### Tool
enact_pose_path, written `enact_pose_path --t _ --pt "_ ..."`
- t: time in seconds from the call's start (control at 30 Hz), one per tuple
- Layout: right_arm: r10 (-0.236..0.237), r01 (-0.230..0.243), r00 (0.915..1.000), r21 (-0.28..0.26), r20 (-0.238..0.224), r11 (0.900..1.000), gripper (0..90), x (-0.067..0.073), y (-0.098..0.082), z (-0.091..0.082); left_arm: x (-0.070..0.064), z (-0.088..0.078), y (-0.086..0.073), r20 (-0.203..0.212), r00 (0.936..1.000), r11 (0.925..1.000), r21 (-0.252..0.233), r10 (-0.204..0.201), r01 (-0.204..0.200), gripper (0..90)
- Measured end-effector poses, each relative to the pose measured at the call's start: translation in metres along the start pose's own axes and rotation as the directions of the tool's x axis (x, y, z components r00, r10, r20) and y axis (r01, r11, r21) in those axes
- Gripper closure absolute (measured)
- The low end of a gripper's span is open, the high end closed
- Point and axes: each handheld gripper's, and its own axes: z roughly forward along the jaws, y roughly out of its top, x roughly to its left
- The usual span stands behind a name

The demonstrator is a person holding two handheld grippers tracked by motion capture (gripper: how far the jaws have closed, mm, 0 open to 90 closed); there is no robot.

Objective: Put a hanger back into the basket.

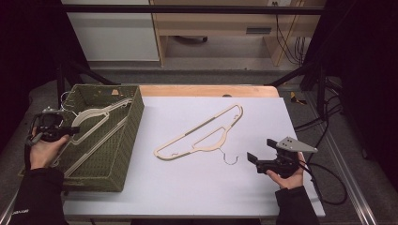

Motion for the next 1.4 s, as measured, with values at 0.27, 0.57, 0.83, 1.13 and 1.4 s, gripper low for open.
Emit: enact_pose_path --t 0.27,0.57,0.83,1.13,1.4 --pt "0.001 -0.001 1.0000 0.000 -0.004 1.000 4.1 0.001 0.000 0.000 0.003 0.005 -0.006 -0.006 0.9991 0.9980 0.047 -0.042 0.042 70.9" --pt "0.000 0.000 1.0000 -0.001 0.000 1.000 4.0 0.000 0.000 0.000 -0.001 -0.010 -0.005 -0.019 0.9993 0.9995 0.000 -0.032 0.032 55.4" --pt "0.002 -0.002 1.0000 -0.014 -0.002 1.000 4.1 0.000 0.001 -0.002 -0.019 -0.043 0.004 0.025 0.9996 0.9874 -0.158 0.014 -0.010 44.2" --pt "0.012 -0.012 0.9999 -0.034 -0.001 0.999 4.4 0.002 0.003 -0.004 -0.060 -0.067 0.009 0.130 0.9882 0.9293 -0.368 0.080 -0.027 27.8" --pt "0.009 -0.009 1.0000 -0.046 0.001 0.999 4.6 0.003 0.004 -0.005 -0.101 -0.077 0.010 0.258 0.9539 0.8806 -0.474 0.154 -0.014 16.7"
